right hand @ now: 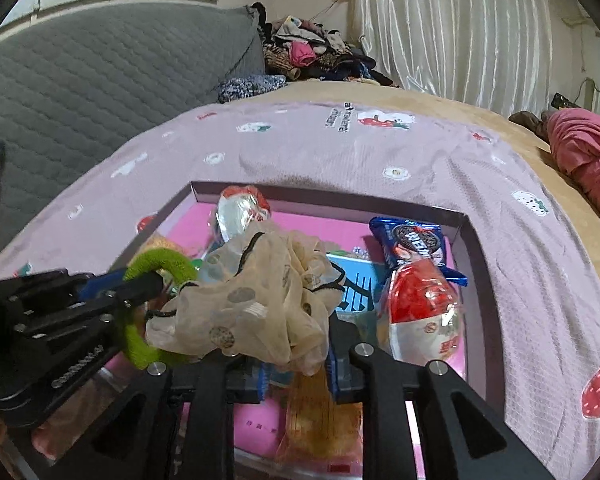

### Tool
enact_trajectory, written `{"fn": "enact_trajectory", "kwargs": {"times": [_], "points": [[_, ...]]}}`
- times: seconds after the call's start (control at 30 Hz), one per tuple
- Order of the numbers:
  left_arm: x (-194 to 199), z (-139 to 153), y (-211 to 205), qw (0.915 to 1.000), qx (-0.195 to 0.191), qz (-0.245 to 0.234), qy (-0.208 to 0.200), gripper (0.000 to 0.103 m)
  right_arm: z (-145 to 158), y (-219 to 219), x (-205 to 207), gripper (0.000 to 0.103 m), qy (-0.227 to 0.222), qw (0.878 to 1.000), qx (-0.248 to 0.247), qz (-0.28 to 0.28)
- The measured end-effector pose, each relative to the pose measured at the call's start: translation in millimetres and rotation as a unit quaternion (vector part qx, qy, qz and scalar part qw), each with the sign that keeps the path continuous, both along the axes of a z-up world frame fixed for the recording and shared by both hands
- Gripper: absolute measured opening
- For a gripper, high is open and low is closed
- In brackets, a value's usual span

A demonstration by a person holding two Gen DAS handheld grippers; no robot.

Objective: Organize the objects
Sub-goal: 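Carry green hair tie in left tool over tray while right tool carries scrunchie, then open left tool releasing hair tie while right tool releases scrunchie into tray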

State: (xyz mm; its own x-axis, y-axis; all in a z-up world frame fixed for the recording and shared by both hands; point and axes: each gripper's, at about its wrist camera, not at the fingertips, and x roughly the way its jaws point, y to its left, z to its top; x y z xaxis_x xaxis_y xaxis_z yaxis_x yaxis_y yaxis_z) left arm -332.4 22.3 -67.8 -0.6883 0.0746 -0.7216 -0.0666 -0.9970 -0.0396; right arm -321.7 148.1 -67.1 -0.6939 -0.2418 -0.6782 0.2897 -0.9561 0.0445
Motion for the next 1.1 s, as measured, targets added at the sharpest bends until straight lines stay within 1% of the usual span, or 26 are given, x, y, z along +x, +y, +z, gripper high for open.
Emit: {"fn": "enact_trajectory", "kwargs": {"times": [0.13, 0.2, 0.27, 0.33, 0.43, 0.47, 0.5, 0.53, 0.57, 0.6, 0.67, 0.73, 0.87, 0.93, 0.97, 1.03, 1.1], "points": [[2, 1, 0, 1.0000, -0.009, 0.001, 0.002, 0.014, -4, -3, 2, 0.026, -0.004, 1.000, 0.021, -0.001], [4, 3, -1, 0.9999, -0.009, 0.001, 0.005, 0.015, -4, -3, 3, 0.032, -0.004, 1.000, 0.025, -0.003], [4, 2, 0, 0.9999, -0.013, 0.001, 0.003, 0.015, -5, -1, 4, 0.044, -0.004, 0.999, 0.032, -0.009], [4, 1, 0, 0.9999, -0.012, 0.000, 0.000, 0.016, -6, -1, 4, 0.047, -0.012, 0.999, 0.039, -0.008], [6, 3, 0, 0.9999, -0.012, -0.003, 0.001, 0.025, -6, -1, 3, 0.051, -0.019, 0.999, 0.043, -0.005], [8, 3, 0, 0.9999, -0.014, -0.004, 0.000, 0.031, -6, -2, 4, 0.055, -0.022, 0.999, 0.046, -0.005], [9, 4, 0, 0.9999, -0.015, -0.006, 0.002, 0.039, -6, -1, 4, 0.056, -0.023, 0.999, 0.049, -0.005], [10, 6, -1, 0.9999, -0.016, -0.004, 0.004, 0.044, -6, -2, 5, 0.057, -0.022, 0.998, 0.053, -0.005], [12, 7, -2, 0.9999, -0.016, -0.004, 0.004, 0.053, -5, -2, 6, 0.061, -0.022, 0.998, 0.056, -0.005], [13, 8, -2, 0.9999, -0.012, -0.005, 0.005, 0.058, -3, -3, 7, 0.062, -0.022, 0.998, 0.059, -0.005], [15, 12, -5, 0.9999, -0.009, -0.003, 0.009, 0.061, -1, -2, 9, 0.066, -0.021, 0.998, 0.064, -0.009], [16, 14, -7, 0.9999, -0.008, -0.001, 0.010, 0.066, 1, 0, 9, 0.067, -0.020, 0.998, 0.064, -0.010], [19, 18, -9, 1.0000, -0.005, -0.003, 0.005, 0.075, 6, 2, 13, 0.072, -0.020, 0.997, 0.073, -0.013], [22, 22, -10, 0.9999, -0.008, 0.000, 0.011, 0.078, 10, 4, 14, 0.074, -0.018, 0.997, 0.071, -0.014], [23, 23, -11, 0.9999, -0.009, 0.000, 0.012, 0.079, 12, 5, 15, 0.077, -0.017, 0.997, 0.070, -0.016], [24, 25, -12, 0.9999, -0.008, 0.003, 0.014, 0.080, 14, 6, 16, 0.080, -0.014, 0.997, 0.073, -0.019], [24, 26, -15, 0.9999, -0.006, 0.004, 0.013, 0.080, 14, 6, 16, 0.082, -0.015, 0.997, 0.075, -0.019]]}}
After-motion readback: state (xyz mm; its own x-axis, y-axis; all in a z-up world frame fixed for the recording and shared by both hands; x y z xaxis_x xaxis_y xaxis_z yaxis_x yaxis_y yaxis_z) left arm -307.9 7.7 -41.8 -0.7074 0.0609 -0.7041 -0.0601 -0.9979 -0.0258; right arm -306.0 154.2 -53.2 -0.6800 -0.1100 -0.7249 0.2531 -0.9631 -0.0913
